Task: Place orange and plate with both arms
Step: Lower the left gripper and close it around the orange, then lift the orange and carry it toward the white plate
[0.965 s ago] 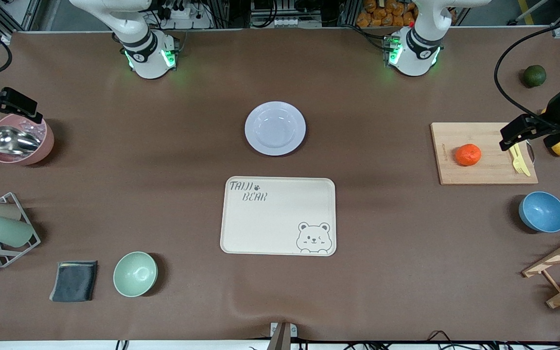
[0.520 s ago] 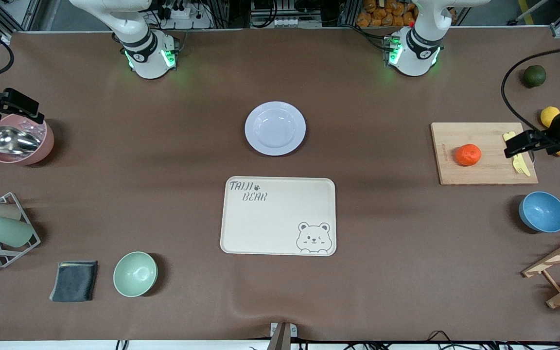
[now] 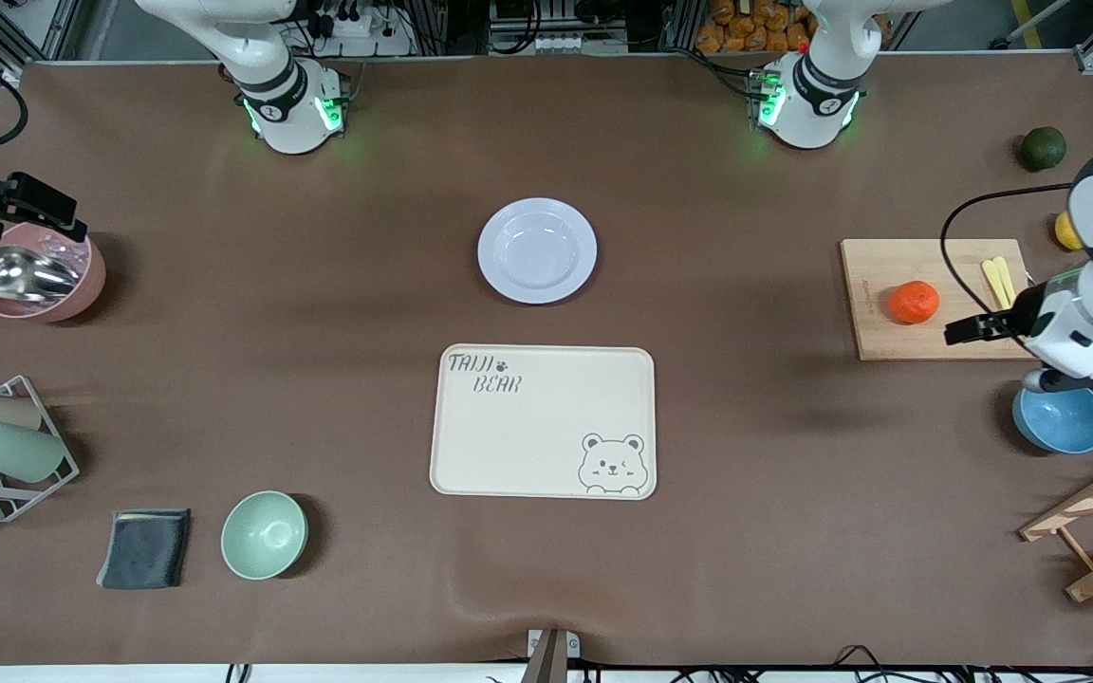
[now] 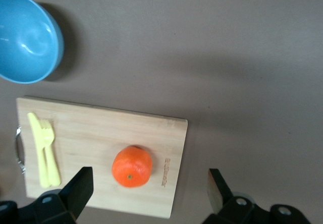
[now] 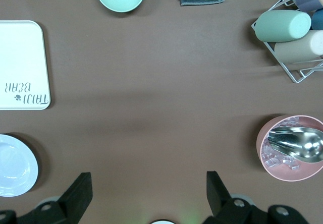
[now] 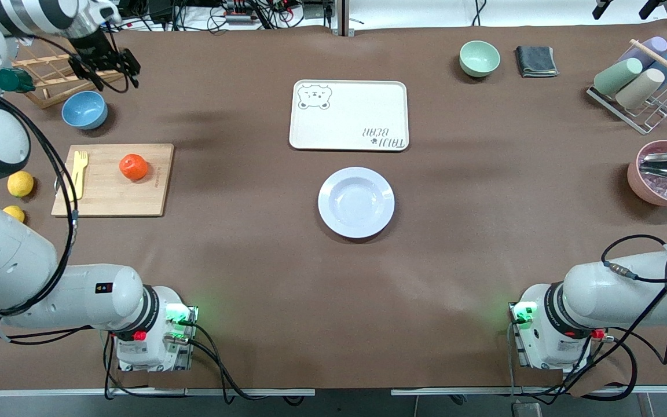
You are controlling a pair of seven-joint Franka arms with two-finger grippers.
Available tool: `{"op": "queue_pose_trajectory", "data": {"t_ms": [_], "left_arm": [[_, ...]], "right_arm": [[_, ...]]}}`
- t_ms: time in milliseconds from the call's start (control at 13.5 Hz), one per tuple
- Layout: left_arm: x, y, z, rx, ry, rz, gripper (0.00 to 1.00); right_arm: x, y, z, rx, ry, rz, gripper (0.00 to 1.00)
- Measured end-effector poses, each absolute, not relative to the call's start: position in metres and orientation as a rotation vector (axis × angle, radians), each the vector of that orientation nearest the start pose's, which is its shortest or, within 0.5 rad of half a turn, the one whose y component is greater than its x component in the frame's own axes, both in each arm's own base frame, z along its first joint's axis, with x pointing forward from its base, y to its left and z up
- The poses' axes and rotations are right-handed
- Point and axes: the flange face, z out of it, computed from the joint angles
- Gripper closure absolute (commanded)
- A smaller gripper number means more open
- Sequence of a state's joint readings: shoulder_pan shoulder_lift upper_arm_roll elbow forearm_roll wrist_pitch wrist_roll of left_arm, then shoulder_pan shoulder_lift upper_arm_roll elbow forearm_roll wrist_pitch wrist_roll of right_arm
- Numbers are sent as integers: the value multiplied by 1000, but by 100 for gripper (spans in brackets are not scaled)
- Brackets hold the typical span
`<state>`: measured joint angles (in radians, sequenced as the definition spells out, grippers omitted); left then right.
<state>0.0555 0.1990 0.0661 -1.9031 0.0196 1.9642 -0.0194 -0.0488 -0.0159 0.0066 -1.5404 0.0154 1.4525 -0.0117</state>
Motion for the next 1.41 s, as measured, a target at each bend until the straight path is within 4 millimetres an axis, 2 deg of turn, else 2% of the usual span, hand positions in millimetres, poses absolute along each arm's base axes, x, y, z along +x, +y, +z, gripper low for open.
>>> {"op": "queue_pose_trajectory", "data": {"t_ms": [297,445,594,816,965,1410], "left_arm": [[570,52,346,-3096,-143,263,0],[565,49,330,-3089,-128,293,0],[559,53,307,-3065,-105,300,0],[543,72,268,-3019,-71,286,0],[533,79,257,-3018,-87,309,0],[518,94,239,-3017,-130,375,0]], "right_arm": [[537,-20,638,-3121,43,112,0],[537,-20,637,-3121,43,113,0],[536,-20,637,-3121,43,120,0],[536,-20,637,-3121,43,125,0],[536,-20,637,-3121,43,127,0],[537,-17,633,-3096,37,136,0]]}}
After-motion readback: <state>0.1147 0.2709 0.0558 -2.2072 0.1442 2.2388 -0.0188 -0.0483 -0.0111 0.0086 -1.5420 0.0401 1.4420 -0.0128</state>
